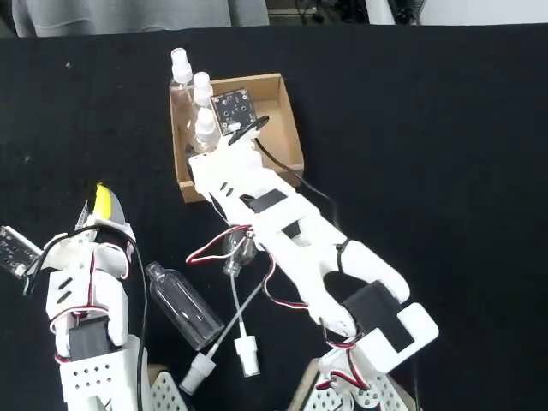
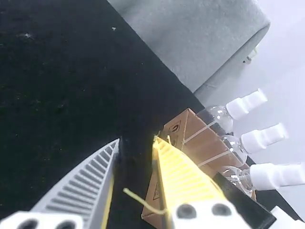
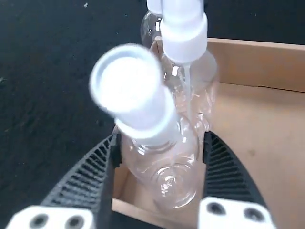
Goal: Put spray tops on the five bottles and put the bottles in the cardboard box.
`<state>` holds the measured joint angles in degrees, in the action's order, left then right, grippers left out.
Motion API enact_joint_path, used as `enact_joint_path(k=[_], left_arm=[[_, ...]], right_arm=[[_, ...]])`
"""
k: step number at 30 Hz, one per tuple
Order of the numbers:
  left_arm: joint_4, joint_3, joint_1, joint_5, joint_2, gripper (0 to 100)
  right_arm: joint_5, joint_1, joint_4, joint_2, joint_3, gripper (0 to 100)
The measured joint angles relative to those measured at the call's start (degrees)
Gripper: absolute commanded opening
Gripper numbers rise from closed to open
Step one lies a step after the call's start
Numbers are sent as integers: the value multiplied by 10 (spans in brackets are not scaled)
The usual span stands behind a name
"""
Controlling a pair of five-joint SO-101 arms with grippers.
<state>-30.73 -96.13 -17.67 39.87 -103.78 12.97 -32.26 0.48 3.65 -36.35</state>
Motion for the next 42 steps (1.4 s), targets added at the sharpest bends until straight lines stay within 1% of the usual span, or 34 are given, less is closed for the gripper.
enact_joint_path(k=[8,13,25,27,31,32,37,42], left_arm=[[0,0,0,0,0,102],[0,0,0,0,0,102],[0,0,0,0,0,102],[0,0,0,0,0,102],[0,0,0,0,0,102],[0,0,0,0,0,102],[0,0,0,0,0,102],[0,0,0,0,0,102]], right_arm=[[0,-1,0,0,0,228],[0,-18,0,0,0,228],[-14,-18,0,0,0,229],[-14,-18,0,0,0,252],[-14,-18,6,0,0,381],[-14,-18,15,0,0,398],[-14,-18,57,10,14,404],[-14,-32,60,12,14,404]])
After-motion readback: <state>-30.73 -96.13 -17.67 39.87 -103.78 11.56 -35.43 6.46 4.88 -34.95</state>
